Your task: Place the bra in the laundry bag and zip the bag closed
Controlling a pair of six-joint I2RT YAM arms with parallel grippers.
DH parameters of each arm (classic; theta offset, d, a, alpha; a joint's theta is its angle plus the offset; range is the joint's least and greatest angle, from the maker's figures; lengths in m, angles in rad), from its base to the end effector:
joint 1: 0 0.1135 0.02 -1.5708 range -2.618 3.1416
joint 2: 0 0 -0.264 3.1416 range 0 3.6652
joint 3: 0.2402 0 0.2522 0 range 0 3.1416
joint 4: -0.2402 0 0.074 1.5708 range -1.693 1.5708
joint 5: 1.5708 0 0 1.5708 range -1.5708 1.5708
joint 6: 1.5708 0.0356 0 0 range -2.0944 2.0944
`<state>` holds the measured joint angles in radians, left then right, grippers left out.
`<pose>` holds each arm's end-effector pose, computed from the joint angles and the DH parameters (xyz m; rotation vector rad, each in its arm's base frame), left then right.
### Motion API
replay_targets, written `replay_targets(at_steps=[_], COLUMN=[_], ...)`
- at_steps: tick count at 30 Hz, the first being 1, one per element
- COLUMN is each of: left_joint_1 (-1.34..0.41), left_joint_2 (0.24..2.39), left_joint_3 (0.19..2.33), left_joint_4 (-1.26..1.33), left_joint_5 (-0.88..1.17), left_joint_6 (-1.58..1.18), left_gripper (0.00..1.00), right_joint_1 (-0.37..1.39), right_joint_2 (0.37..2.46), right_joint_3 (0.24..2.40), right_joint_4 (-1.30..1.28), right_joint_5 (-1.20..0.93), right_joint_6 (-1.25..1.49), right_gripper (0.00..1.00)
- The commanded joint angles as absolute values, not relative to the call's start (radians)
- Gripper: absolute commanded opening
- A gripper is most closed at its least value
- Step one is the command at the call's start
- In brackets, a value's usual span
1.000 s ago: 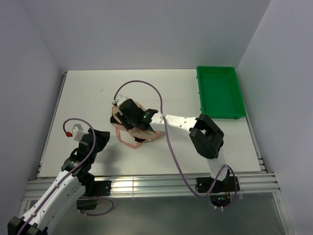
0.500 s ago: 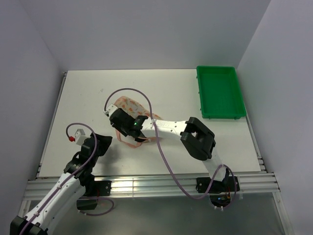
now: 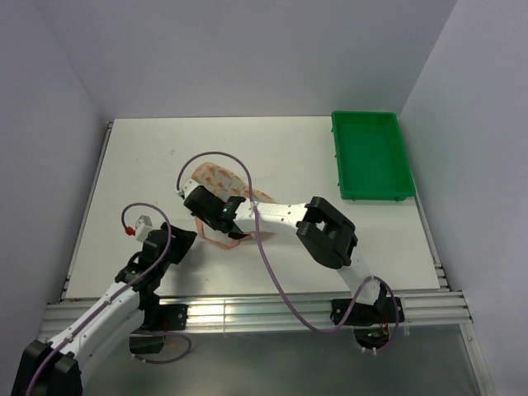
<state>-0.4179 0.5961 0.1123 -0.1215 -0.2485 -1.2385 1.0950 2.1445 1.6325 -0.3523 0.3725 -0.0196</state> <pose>0.1274 -0.0470 0.1391 -1.0240 1.9879 -0.6731 0.2295 0.4170 0.1860 -1.1059 2.0837 0.0635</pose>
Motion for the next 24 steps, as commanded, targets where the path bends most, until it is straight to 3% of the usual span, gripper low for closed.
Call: replay_targets(at_steps=[1,4,8,18,21,24], left_joint_1=[-0.413,-0.413,-0.413,-0.413,-0.413,-0.413], left_joint_2=[0.655,0.695,0.777,0.982,1.011,1.02], left_joint_3=[0.121,0.123,0.129,0.137,0.138,0.135], left_joint_4=[-0.012,0.032,0.098,0.247,0.264,0.27], left_joint_5=[-0.212,-0.195,-0.164,-0.14,-0.156,-0.167], left_joint_6=[-1.192,-1.17,-1.152,-1.123,-1.114,-1.1], left_gripper=[0.6,0.62,0.67,0.65,0.57,0.36], right_joint_1=[1.1,1.1,1.098,1.077,1.062,1.051], right_joint_2=[2.118,2.106,2.08,2.036,2.017,2.0], right_joint_3=[1.663,1.66,1.646,1.615,1.598,1.58], right_joint_4=[-0.319,-0.313,-0.299,-0.278,-0.265,-0.252], right_joint_5=[0.408,0.414,0.388,0.315,0.281,0.259], right_joint_6=[-0.009,-0.003,0.04,0.097,0.112,0.126], right_gripper=[0.19,0.13,0.11,0.09,0.08,0.04])
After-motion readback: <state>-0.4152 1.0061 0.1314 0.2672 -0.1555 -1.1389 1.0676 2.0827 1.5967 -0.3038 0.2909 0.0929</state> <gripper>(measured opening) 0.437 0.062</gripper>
